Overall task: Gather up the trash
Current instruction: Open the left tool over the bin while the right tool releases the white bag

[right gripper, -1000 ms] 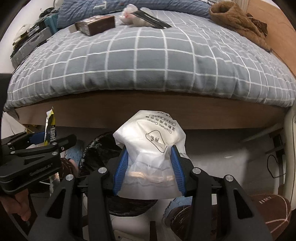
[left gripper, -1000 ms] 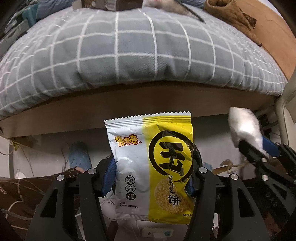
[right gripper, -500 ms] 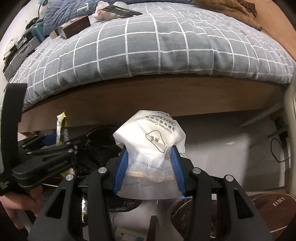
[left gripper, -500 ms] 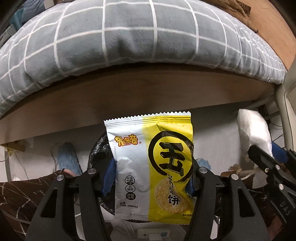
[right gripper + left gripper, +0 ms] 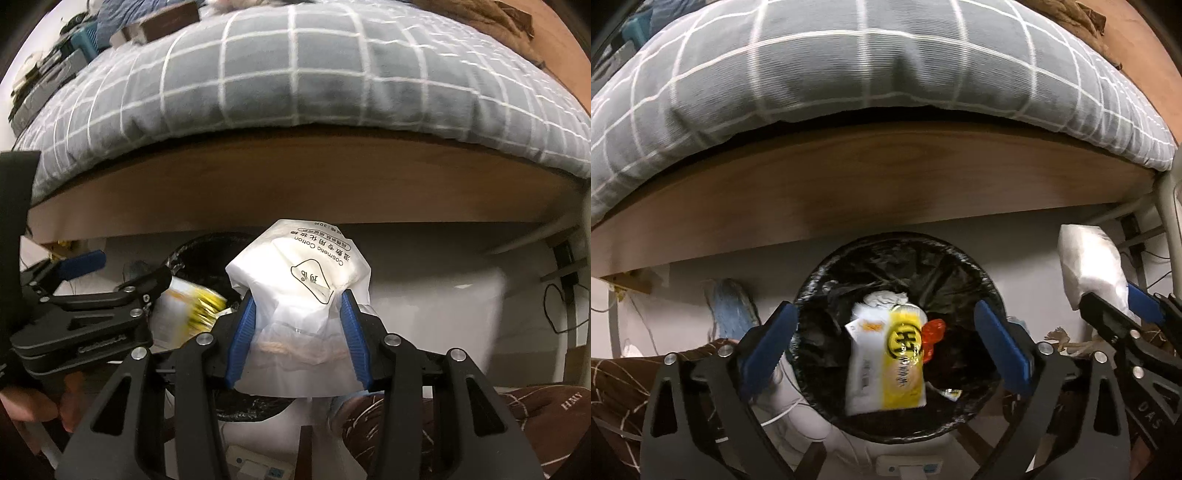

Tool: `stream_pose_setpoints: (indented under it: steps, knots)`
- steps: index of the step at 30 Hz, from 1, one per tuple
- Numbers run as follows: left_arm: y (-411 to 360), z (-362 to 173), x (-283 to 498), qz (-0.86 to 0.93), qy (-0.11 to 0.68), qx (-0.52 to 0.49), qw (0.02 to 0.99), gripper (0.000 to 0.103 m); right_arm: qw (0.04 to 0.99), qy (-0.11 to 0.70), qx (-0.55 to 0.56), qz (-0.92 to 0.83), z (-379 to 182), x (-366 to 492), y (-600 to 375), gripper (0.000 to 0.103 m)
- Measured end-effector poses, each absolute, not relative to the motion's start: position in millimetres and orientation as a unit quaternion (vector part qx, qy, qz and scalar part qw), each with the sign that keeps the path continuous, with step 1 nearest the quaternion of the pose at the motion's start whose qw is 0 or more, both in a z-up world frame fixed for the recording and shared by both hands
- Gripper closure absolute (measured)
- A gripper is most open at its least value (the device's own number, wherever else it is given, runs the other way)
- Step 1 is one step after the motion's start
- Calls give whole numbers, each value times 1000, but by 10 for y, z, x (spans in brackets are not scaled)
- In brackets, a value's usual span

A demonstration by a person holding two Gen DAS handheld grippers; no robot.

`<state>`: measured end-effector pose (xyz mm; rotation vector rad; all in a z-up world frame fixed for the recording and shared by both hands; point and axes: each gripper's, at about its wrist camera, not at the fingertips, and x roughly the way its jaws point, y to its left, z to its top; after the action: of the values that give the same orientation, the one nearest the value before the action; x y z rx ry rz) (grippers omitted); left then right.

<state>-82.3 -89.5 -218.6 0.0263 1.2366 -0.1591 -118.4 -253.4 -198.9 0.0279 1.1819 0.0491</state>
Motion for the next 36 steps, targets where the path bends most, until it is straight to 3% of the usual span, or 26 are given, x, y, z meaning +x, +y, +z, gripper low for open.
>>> stream_pose_setpoints:
  steps: [25, 36]
  knots:
    - [267, -2020, -950, 27, 562, -33, 826, 6, 815, 567, -17, 113, -2059, -831, -1458, 58]
    - [292, -1925, -966, 27, 551, -28, 834, 6, 815, 565, -46, 120, -2092, -955, -1353, 44]
